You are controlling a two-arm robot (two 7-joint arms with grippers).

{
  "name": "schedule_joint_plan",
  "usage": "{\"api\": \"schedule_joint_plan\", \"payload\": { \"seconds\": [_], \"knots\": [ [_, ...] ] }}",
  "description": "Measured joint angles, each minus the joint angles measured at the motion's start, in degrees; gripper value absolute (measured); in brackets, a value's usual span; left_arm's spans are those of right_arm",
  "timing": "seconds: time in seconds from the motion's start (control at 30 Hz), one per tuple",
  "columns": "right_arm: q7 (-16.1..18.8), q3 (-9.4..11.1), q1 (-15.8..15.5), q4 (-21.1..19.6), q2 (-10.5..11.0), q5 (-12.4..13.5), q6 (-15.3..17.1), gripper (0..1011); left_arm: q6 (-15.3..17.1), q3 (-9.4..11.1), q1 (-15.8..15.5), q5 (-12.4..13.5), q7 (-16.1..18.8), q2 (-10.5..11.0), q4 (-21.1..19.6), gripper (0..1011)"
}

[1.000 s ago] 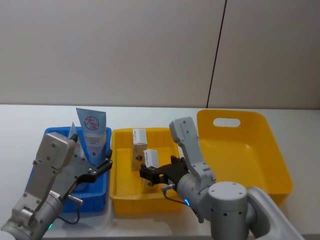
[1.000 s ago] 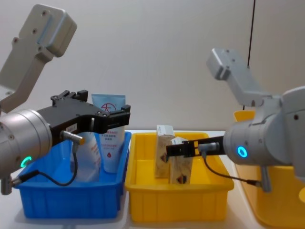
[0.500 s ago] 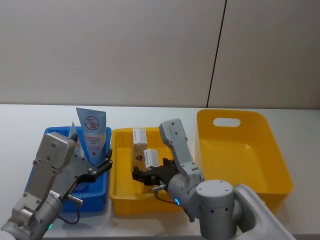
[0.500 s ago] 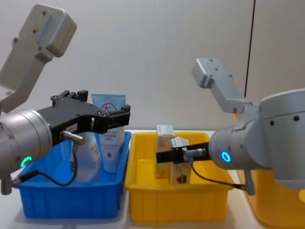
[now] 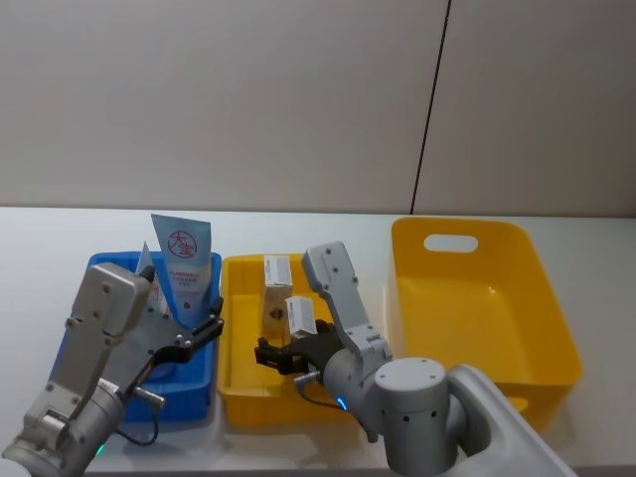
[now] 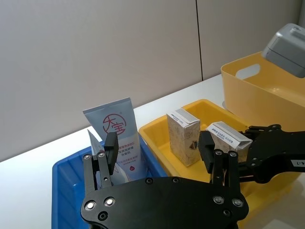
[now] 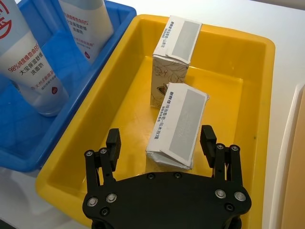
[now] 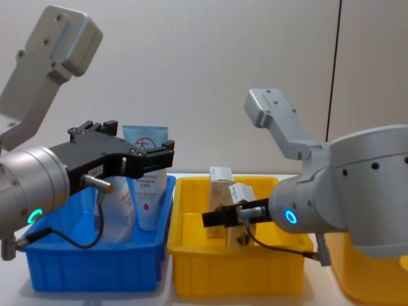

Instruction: Bimanual collaborative sorting of washing and personal care products

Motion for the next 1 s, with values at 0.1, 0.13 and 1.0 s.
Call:
{"api": "schedule_joint_plan", "payload": {
  "seconds": [0.1, 0.13, 1.0],
  "knots": [
    [0.0, -0.1, 0.2, 0.5, -0.1, -0.4, -0.3, 1002, 0.0, 0.0, 0.0, 0.0, 0.0, 0.0, 0.0, 1001],
    [-0.1, -0.1, 0.3, 0.7, -0.2, -0.5, -0.4, 1002, 0.0, 0.0, 0.0, 0.0, 0.0, 0.0, 0.0, 1001],
    [-0.6, -0.4, 0.8, 2.2, -0.6, -1.8, -1.2, 390, 0.0, 0.0, 0.0, 0.0, 0.0, 0.0, 0.0, 1001]
  ]
}}
